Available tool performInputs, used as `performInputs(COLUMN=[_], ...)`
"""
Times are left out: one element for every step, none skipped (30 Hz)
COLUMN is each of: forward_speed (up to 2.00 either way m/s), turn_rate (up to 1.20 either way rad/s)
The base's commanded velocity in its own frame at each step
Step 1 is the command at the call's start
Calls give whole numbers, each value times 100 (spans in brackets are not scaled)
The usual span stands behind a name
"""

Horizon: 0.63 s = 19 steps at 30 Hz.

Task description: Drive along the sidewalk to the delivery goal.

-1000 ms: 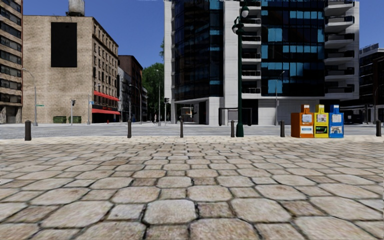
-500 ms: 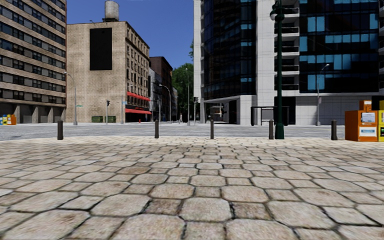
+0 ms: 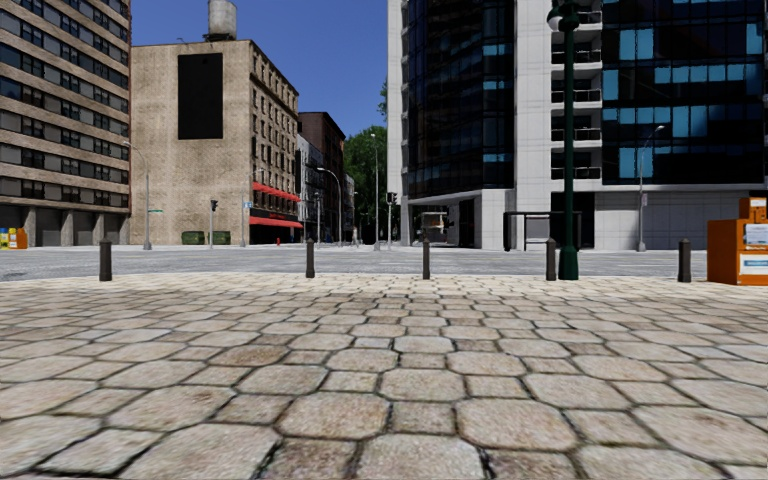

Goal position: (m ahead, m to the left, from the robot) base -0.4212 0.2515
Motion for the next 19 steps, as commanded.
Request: performInputs(forward_speed=[0, 0, 0, 0, 0, 0, 0, 0, 0, 0, 0, 0, 0, 0, 0, 0, 0, 0, 0], turn_rate=[0, 0, 0, 0, 0, 0, 0, 0, 0, 0, 0, 0, 0, 0, 0, 0, 0, 0, 0])
